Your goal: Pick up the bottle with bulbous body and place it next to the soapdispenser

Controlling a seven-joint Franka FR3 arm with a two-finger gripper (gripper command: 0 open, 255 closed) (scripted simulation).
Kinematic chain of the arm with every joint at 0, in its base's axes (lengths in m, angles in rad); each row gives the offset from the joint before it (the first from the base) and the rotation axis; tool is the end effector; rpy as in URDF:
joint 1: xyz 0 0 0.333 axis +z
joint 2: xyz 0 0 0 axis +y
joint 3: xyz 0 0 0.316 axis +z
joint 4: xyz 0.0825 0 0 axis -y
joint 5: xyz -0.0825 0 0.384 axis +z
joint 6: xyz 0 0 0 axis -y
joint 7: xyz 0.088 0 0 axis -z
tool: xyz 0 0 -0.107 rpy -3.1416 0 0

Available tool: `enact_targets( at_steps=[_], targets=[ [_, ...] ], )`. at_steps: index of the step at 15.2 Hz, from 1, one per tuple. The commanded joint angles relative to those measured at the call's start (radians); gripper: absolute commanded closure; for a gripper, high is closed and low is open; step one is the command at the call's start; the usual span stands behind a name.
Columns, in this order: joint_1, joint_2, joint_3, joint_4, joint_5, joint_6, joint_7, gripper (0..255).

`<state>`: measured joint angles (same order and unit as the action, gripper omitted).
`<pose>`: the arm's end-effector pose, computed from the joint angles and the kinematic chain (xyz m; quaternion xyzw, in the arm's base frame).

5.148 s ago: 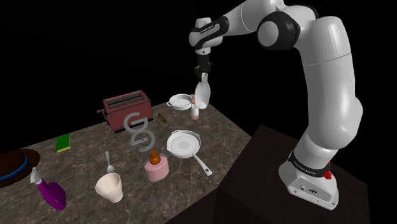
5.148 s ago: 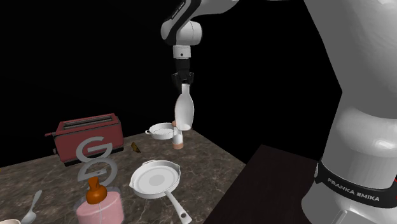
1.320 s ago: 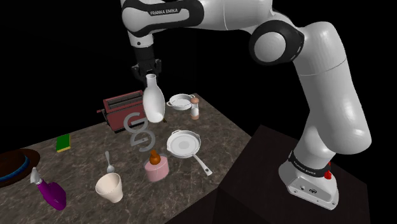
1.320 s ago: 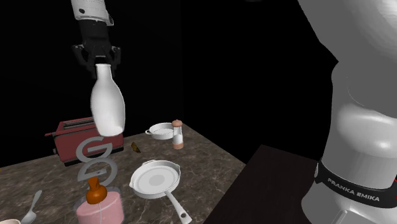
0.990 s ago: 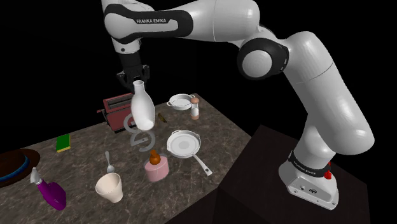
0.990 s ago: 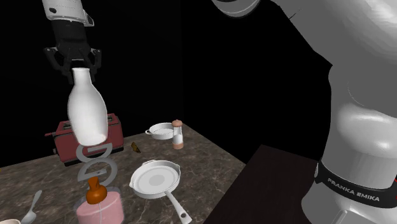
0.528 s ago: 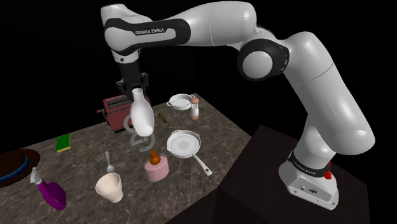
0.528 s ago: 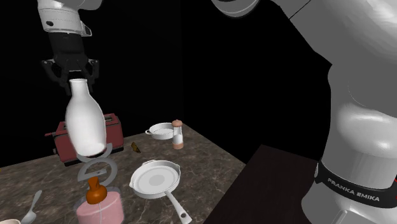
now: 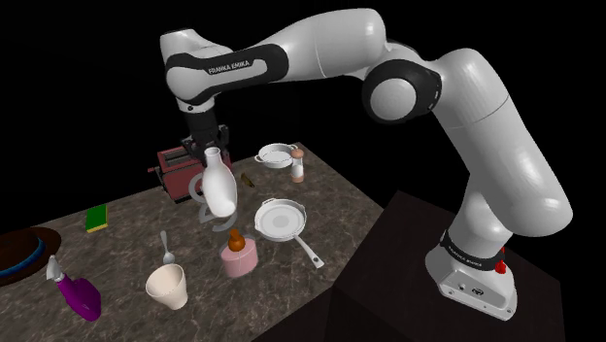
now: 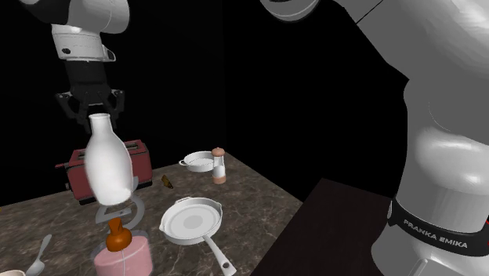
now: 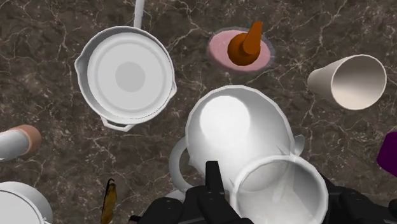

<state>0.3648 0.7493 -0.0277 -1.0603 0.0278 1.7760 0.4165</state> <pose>0.7072 0.2574 0.3877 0.9991 -0.0392 -0.0170 0.0024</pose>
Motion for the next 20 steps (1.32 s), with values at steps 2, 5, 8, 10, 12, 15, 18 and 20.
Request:
enact_targets(
  at_steps=[2, 5, 8, 10, 12, 15, 18, 20],
  targets=[
    [0.000, -0.001, 0.000, -0.042, 0.000, 0.042, -0.001, 255],
    [0.000, 0.005, 0.000, -0.071, 0.001, 0.077, -0.001, 255],
    [0.001, 0.015, 0.000, -0.096, 0.001, 0.111, -0.002, 255],
    [0.001, 0.022, 0.000, -0.110, 0.001, 0.133, -0.002, 255],
    [0.001, 0.030, 0.001, -0.123, 0.001, 0.155, -0.003, 255],
    [0.001, 0.045, 0.001, -0.139, 0.002, 0.185, -0.003, 255],
    [0.001, 0.061, 0.001, -0.153, 0.002, 0.214, -0.004, 255],
    [0.001, 0.073, 0.001, -0.160, 0.003, 0.233, -0.004, 255]
  ],
)
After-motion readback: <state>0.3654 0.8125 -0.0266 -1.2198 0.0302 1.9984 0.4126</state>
